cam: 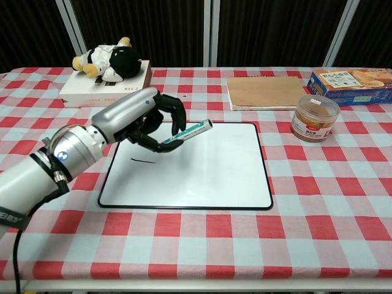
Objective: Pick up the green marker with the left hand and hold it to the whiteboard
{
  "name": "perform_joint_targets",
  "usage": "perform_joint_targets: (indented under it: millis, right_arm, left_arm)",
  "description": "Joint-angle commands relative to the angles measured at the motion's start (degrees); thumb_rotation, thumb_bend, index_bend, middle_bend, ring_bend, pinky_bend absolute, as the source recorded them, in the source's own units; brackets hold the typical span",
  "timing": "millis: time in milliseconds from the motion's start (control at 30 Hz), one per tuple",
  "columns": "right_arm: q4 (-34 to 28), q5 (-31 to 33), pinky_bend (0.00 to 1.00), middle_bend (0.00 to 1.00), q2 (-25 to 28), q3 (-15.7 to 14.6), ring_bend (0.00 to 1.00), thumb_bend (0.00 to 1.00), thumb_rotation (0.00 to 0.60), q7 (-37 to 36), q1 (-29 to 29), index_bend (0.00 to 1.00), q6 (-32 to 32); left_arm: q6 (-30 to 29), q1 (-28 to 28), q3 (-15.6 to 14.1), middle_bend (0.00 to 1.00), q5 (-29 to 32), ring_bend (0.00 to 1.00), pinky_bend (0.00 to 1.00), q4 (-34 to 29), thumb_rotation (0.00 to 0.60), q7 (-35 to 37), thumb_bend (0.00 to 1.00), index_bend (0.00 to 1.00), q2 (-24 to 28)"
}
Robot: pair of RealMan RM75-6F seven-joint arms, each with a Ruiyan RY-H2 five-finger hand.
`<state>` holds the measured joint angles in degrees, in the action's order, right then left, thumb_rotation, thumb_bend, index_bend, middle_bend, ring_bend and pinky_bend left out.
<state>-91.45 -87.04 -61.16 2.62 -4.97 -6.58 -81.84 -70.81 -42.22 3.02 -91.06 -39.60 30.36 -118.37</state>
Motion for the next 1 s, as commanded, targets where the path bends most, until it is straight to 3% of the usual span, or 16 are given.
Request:
perform_joint_targets:
  millis: [33,767,1000]
  right_arm:
    - [0.03,-0.16,0.0,0.15,-0.1,-0.02,0.0,0.27,0.6,0.07,-0.12,0.06,0.12]
    - [-1.31,0.27,0.0,0.15,0.32,0.02,0.0,0.27,0.6,1.79,-0.06,0.06,0.32]
    - [-1.01,0.3,0.0,0.15,0.28,-0.08,0.0,0.27,0.6,1.46,0.12,0.06,0.22]
  left_arm:
    - [1.37,1.73,-0.8,0.61,1.05,0.83,0.85,-1.99,0.6,-1.5,0.4,0.61,1.72]
    - [2.2,3.13,-2.54,0.61,0.05,0.83,0.85,3.83,0.6,-0.2,0.4,0.61,-0.7]
    - [3.64,1.54,-1.5,0.61,0.38,0.83,0.85,3.97,0.6,0.38,0.4,0.62,-2.99]
